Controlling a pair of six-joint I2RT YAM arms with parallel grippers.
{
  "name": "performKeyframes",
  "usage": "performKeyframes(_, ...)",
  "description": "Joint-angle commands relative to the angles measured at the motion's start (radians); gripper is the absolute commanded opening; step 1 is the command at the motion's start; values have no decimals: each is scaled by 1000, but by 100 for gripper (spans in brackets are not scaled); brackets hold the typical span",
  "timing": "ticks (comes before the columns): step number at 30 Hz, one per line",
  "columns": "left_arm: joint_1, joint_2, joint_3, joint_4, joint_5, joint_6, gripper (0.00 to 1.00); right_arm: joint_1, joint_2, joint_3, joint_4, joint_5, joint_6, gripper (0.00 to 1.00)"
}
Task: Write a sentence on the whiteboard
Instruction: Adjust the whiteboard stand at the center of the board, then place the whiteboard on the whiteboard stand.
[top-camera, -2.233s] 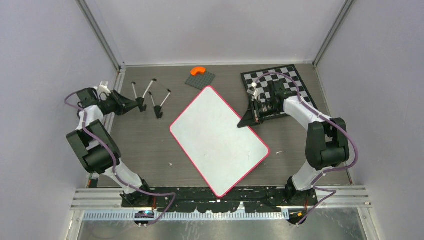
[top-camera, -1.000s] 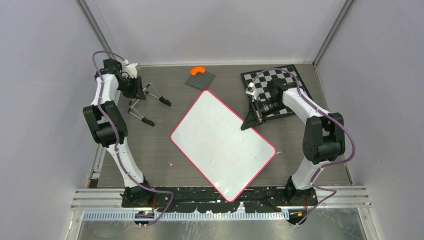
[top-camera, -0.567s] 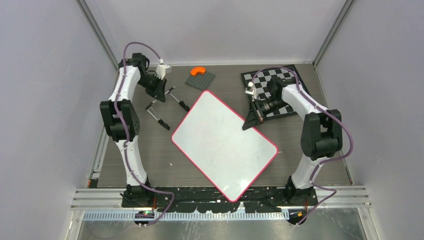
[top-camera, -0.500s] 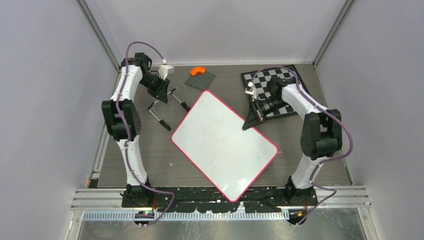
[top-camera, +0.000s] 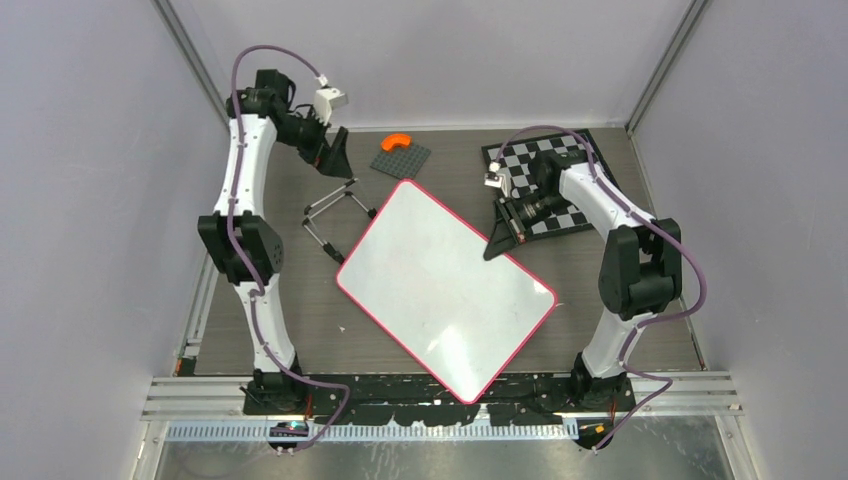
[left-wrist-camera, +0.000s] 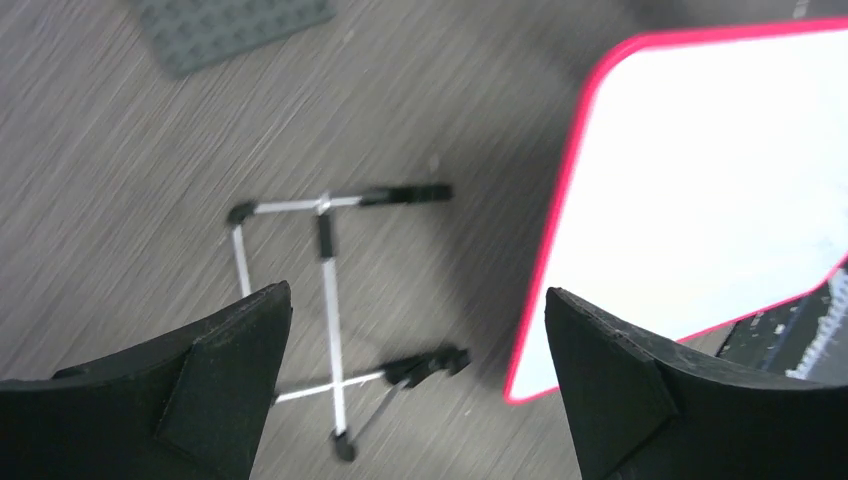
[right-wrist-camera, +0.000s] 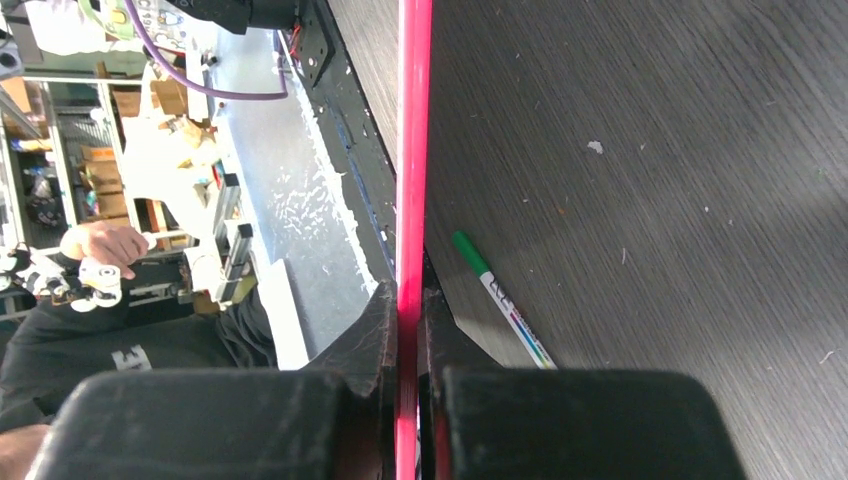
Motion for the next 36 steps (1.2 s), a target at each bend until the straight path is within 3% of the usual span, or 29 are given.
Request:
performKeyframes(1,-134,-82,13,28,109,-92,100,58,-26,40,-159,-2,-135,0)
performKeyframes(9,-184,-68,-134,72,286,-232,100,89,-60,48,-204,22,-222,0)
performKeyframes(16,-235,-119,-314,61,368,-222,100,116,-91,54,-218,23,-273,0)
performKeyframes(20,-254,-118,-336,-25,417,-154,79,129,-99,59,-213,32,-274,0)
performKeyframes(26,-277,-72,-260,-382,539,113,38,129,-99,66,-212,27,-269,0)
performKeyframes(30,-276,-138,-325,-405,559,144,2,127,-99,77,-204,26,-243,0)
performKeyframes(32,-275,-181,-342,-397,555,120,0,118,-101,84,-167,25,-178,0)
performKeyframes(34,-263,-219,-344,-395,558,100,0,110,-103,103,-153,22,-139,16)
performKeyframes(35,-252,-243,-353,-358,562,66,0,105,-103,116,-152,18,-124,27)
performKeyframes(36,-232,-277,-385,-312,582,22,0,98,-105,128,-147,10,-105,46)
